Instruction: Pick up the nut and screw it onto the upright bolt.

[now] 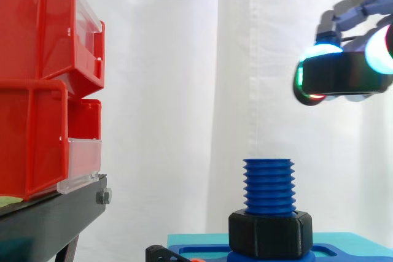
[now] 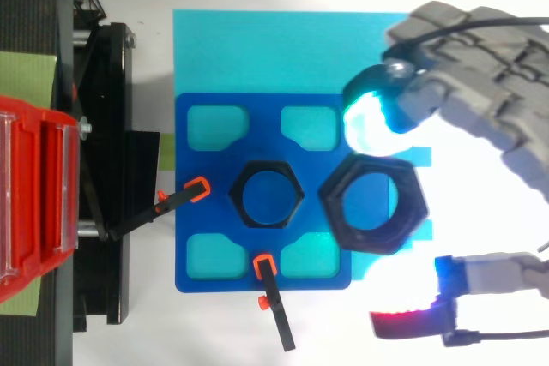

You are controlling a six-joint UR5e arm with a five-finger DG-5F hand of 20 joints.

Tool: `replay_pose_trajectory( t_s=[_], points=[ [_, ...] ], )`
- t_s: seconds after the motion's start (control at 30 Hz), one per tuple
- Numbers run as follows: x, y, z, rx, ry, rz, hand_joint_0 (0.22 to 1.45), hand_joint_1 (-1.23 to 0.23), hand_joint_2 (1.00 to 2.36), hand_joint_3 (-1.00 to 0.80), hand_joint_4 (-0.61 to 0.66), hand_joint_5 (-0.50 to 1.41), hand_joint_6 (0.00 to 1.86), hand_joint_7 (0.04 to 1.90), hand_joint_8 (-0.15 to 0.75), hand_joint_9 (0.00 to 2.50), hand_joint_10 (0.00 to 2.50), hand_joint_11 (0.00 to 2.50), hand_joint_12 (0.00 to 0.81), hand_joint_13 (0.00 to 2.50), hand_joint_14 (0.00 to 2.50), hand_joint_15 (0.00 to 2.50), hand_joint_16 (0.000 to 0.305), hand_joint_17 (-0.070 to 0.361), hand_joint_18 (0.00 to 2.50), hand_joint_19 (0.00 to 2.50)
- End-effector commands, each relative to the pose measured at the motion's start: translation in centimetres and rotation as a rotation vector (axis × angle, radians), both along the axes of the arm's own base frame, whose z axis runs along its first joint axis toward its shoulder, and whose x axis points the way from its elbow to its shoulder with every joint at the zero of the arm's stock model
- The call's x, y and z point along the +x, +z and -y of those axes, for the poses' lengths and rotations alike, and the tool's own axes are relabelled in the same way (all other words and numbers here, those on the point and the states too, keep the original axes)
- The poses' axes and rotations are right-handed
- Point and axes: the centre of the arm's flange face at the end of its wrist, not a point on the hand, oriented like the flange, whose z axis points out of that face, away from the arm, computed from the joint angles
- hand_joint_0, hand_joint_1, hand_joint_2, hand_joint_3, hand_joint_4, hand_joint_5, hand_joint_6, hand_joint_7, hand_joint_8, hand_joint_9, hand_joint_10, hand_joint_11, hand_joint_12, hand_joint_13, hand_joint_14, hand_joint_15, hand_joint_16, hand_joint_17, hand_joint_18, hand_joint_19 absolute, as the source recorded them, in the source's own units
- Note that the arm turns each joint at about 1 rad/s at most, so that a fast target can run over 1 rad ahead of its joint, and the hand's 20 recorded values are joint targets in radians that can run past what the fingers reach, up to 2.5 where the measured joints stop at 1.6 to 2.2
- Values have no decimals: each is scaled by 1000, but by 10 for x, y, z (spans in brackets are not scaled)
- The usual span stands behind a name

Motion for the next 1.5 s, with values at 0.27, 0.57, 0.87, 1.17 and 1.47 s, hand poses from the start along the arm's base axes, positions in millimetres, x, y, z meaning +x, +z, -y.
replay_pose_trajectory(
  t_s=[0.27,0.57,0.87,1.17,1.47],
  points=[
    [40,-22,-3,-9,58,82,536,-659,1000,-500,336,-194,520,1429,346,443,2,102,379,388,0,0,55,123,491,22],
    [52,-38,2,20,105,87,536,-657,1000,-500,335,-194,519,1431,345,441,3,95,377,390,0,0,54,122,494,23],
    [54,-38,18,26,122,85,535,-656,1000,-500,332,-194,519,1431,345,439,4,94,378,392,0,0,54,122,494,26],
    [52,-42,28,30,122,49,535,-655,1000,-500,336,-194,518,1434,346,442,3,103,377,394,0,0,54,122,496,34],
    [47,-48,31,65,121,14,534,-654,1000,-500,334,-195,518,1434,345,442,3,95,376,396,0,0,54,122,496,31]
  ],
)
